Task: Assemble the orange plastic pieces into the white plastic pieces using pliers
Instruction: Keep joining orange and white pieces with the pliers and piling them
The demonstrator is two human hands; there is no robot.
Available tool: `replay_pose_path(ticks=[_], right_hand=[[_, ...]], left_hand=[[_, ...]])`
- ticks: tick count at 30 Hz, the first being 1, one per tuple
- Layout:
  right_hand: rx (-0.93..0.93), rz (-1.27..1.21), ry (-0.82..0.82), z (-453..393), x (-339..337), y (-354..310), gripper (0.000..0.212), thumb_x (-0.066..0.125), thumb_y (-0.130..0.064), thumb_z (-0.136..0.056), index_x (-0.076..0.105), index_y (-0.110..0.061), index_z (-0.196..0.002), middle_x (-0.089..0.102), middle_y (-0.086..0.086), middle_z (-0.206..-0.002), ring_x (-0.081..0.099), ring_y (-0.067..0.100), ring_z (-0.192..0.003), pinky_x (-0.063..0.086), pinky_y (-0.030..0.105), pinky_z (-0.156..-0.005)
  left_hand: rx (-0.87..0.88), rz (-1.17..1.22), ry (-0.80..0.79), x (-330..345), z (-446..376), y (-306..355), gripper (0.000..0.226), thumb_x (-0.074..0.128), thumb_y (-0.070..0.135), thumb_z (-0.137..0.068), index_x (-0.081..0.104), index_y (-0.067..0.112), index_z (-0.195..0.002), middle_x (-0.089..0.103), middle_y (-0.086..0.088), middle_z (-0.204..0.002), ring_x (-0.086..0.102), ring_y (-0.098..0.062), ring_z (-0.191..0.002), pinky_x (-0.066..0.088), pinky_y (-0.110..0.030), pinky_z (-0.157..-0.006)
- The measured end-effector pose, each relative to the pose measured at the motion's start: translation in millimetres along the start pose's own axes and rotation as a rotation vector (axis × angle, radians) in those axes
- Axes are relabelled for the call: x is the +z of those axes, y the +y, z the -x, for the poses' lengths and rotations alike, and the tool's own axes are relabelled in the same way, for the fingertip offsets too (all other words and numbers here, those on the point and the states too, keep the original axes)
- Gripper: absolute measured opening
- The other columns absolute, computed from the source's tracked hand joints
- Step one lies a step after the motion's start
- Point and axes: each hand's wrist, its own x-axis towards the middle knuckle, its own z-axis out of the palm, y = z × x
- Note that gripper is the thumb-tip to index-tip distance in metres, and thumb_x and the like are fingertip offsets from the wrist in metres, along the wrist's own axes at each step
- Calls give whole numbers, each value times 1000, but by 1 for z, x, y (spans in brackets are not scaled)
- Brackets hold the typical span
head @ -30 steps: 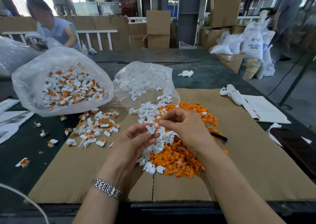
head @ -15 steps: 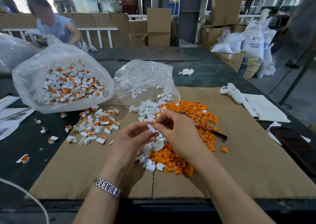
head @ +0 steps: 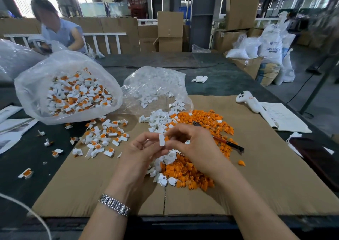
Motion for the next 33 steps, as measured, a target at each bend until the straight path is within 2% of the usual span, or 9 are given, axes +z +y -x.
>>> replay_pose_path(ticks=[2,4,7,12,15,19,28,33], right_hand=[[-18,9,-1,-1,-1,1,17,78,-24,-86,74,-21,-102,67,-10,-83,64,4,-79,52,18,-76],[-43,30,-5,-1,-2,1,18,78,-25,-86,74,-19,-103,67,-12,-83,63,2,-80,52,17,-76],[-97,100,0,-1,0,3,19,78,-27,-85,74,-19,-102,67,-12,-86,63,4,-84,52,19,-79],[-160,168,52,1,5,6,19,79,-27,-85,73,-19,-101,69,-10,-87,64,7,-84,52,23,-79],[-161,187,75,2,7,8,18,78,-28,-86,73,-20,-101,68,-14,-85,64,4,-83,53,22,-79],[-148,161,95,1,5,10,17,78,-28,-86,72,-19,-100,63,-19,-81,62,1,-83,52,18,-78],[-134,184,60,1,4,9,17,77,-26,-88,73,-20,-104,67,-15,-86,62,0,-86,51,16,-80],[-106,160,8,3,6,11,20,77,-27,-87,72,-22,-106,68,-14,-87,63,3,-86,53,22,-81]], left_hand=[[-28,58,-1,0,1,1,9,75,3,-83,78,8,-89,75,-25,-98,75,-27,-84,61,-26,-70],[-27,83,-16,0,1,4,5,77,10,-78,78,8,-83,75,-22,-93,76,-27,-85,63,-28,-74],[-37,51,-29,0,1,5,3,80,8,-75,78,10,-78,76,-21,-94,77,-25,-85,63,-26,-77],[-71,17,30,1,-1,5,9,83,13,-69,81,9,-77,77,-18,-91,77,-23,-82,61,-23,-71],[-59,-26,56,2,-2,5,11,83,16,-67,82,9,-77,77,-17,-85,75,-20,-74,59,-20,-64],[-60,-12,60,3,-2,5,9,81,12,-71,83,9,-78,78,-19,-86,77,-20,-74,60,-20,-64],[-58,-83,88,4,-2,8,5,84,10,-70,82,12,-73,77,-24,-89,78,-26,-75,60,-22,-64],[-57,-127,109,4,-3,9,9,85,10,-63,80,10,-70,77,-23,-86,77,-26,-72,60,-22,-61]])
